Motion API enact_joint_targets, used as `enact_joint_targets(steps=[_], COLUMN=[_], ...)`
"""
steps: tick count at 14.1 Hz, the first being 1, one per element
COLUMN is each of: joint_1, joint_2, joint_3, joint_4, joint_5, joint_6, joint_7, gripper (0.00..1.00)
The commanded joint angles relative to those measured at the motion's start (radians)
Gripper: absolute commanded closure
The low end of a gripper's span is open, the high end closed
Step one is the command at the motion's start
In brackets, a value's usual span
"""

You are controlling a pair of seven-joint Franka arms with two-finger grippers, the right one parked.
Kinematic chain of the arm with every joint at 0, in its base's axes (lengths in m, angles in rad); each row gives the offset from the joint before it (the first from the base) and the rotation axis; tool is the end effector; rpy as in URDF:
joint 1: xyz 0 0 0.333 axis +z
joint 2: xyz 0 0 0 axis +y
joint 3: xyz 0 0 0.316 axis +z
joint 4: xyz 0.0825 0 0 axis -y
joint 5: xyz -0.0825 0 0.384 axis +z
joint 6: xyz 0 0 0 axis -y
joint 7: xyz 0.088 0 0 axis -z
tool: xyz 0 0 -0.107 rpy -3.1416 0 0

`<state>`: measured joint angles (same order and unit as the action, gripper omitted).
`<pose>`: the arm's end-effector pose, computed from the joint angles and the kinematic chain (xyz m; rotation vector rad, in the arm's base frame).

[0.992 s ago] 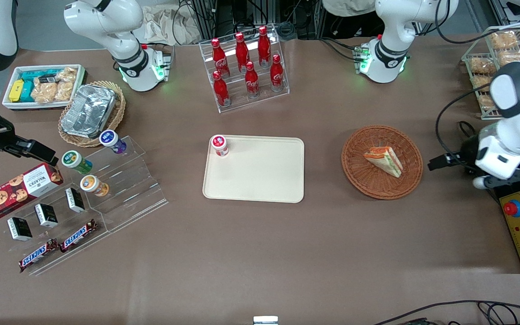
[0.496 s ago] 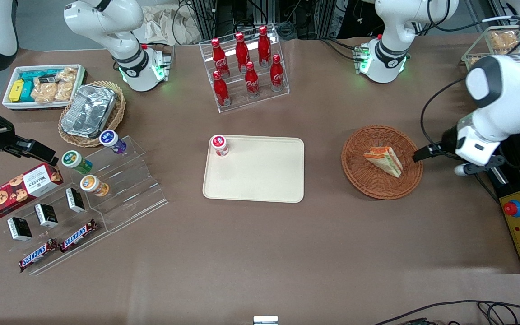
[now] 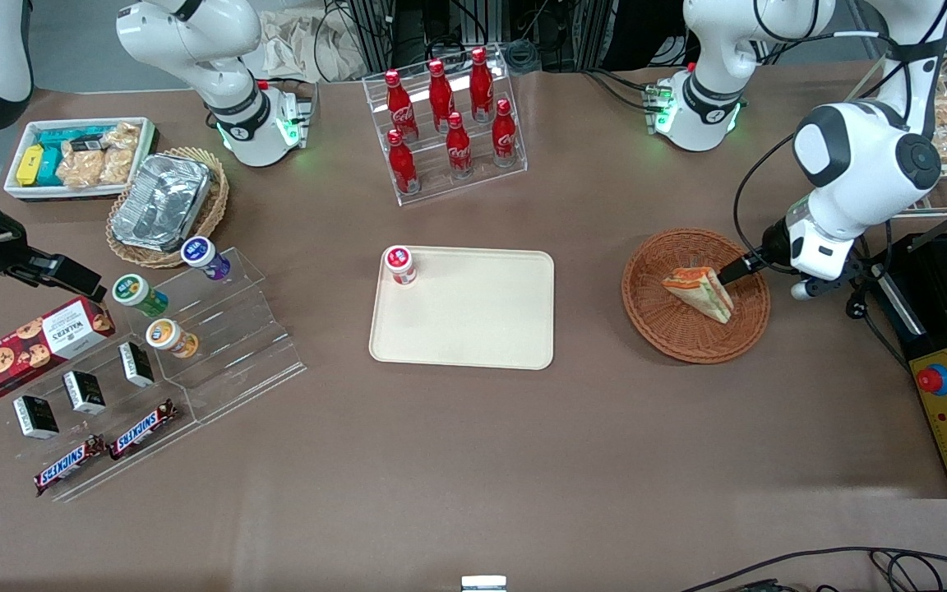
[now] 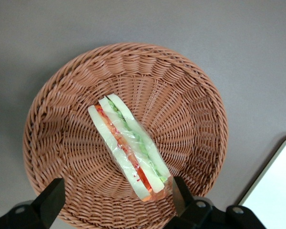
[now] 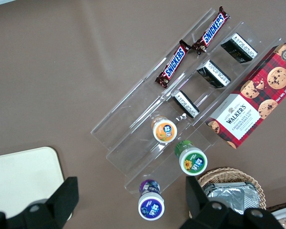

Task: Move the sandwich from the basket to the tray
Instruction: 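Move the open left gripper over the wrapped sandwich in the wicker basket, then lower the left gripper and close it on the sandwich's wrapped end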

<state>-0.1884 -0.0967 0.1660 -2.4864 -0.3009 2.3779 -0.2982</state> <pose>0.4610 -0.0139 0.3231 2.8348 0.7157 -0.0735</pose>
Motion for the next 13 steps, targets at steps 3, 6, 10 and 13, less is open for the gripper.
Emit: enact_joint_targets(steps=[3,6,10,13], joint_1=[-0.02,-0.023,-0.022,-0.022], joint_2=[0.021,0.078,0.118,0.13], joint_3=[-0.006,-0.04,-0.063,-0.063], joint_4=[-0.008,-0.011,-0.006,-0.009], joint_5=[-0.053,-0.06,-0.06,-0.058], joint_6=[0.017,0.059,0.101,0.127], joint_7=[-0.113,-0.191,-0.251,-0.252], gripper=[0.0,0.0,0.0,0.0])
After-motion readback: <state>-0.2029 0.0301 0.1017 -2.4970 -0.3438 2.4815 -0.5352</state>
